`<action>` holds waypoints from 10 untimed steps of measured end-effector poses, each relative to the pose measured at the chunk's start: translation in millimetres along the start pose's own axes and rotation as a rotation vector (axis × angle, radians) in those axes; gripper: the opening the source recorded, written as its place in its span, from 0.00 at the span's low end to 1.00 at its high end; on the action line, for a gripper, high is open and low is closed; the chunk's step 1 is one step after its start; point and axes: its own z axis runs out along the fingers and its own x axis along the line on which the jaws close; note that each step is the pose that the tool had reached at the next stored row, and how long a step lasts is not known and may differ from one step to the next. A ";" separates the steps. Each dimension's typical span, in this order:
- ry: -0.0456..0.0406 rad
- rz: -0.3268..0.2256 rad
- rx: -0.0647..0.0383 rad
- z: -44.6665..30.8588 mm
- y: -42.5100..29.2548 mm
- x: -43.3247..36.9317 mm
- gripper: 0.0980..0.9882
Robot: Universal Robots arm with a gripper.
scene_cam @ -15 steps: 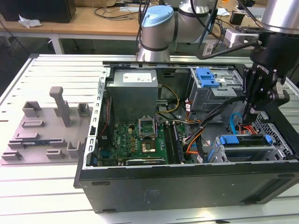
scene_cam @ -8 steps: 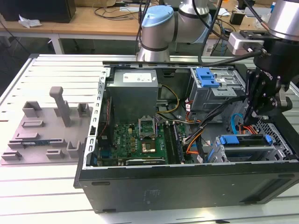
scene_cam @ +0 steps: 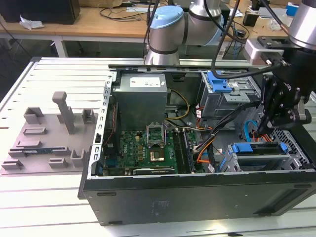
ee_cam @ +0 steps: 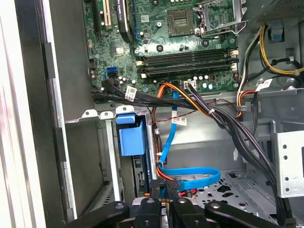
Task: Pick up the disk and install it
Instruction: 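Insert the second disk wire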
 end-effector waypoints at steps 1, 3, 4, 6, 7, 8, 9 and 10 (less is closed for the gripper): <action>-0.0040 -0.002 0.000 0.1 0.1 1.3 0.07; -0.0119 -0.006 0.000 0.1 0.2 3.8 0.07; -0.0206 -0.012 0.000 0.3 0.6 6.9 0.07; -0.0256 -0.018 0.000 0.5 1.1 10.9 0.07; -0.0262 -0.020 0.001 0.6 1.0 12.6 0.07; -0.0264 -0.022 0.001 0.7 0.7 14.6 0.07; -0.0265 -0.025 0.001 0.8 0.8 15.0 0.07; -0.0266 -0.027 0.001 0.8 0.8 15.0 0.07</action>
